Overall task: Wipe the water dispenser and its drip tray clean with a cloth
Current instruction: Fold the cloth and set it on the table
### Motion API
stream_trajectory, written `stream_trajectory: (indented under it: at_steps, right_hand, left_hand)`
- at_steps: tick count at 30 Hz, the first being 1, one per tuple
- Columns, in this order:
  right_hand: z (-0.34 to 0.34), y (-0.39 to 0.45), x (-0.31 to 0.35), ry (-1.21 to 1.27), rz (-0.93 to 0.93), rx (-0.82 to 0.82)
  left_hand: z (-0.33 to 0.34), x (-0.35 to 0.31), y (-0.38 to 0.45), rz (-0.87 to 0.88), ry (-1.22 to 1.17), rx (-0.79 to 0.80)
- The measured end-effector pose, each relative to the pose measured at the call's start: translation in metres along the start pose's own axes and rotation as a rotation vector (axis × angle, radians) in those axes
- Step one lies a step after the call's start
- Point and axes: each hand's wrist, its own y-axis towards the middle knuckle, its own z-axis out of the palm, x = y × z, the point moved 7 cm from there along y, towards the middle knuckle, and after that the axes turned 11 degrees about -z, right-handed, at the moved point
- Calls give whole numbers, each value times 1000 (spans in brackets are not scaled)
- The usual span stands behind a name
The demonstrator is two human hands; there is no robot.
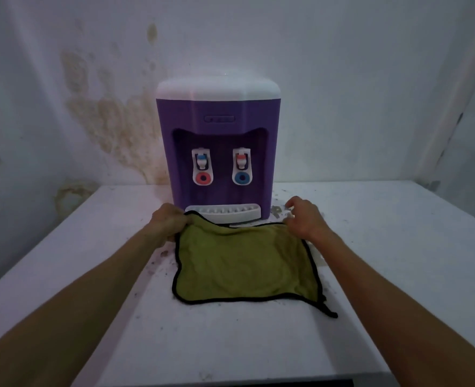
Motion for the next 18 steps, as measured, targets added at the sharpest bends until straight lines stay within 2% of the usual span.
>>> stream_trajectory:
  at_steps: [2, 4, 7, 9, 13, 18]
  right_hand:
    - [10, -5, 17, 60, -94, 7]
    - [19, -12, 37, 258, -137, 105]
    - [33, -23, 72, 705, -57, 249]
    - [42, -24, 88, 896, 27, 303]
    - [52, -24, 98, 910, 36, 385]
    - [42, -29, 70, 923, 111, 272]
  left_hand:
    - [2, -5, -3, 9, -7, 9]
    - [7, -15, -11, 13, -37, 62]
    - [21, -34, -26, -9, -101, 163]
    - [35, -46, -37, -26, -167, 258]
    - [53, -66, -56, -13, -317, 341]
    - [67, -74, -66, 20, -378, 533]
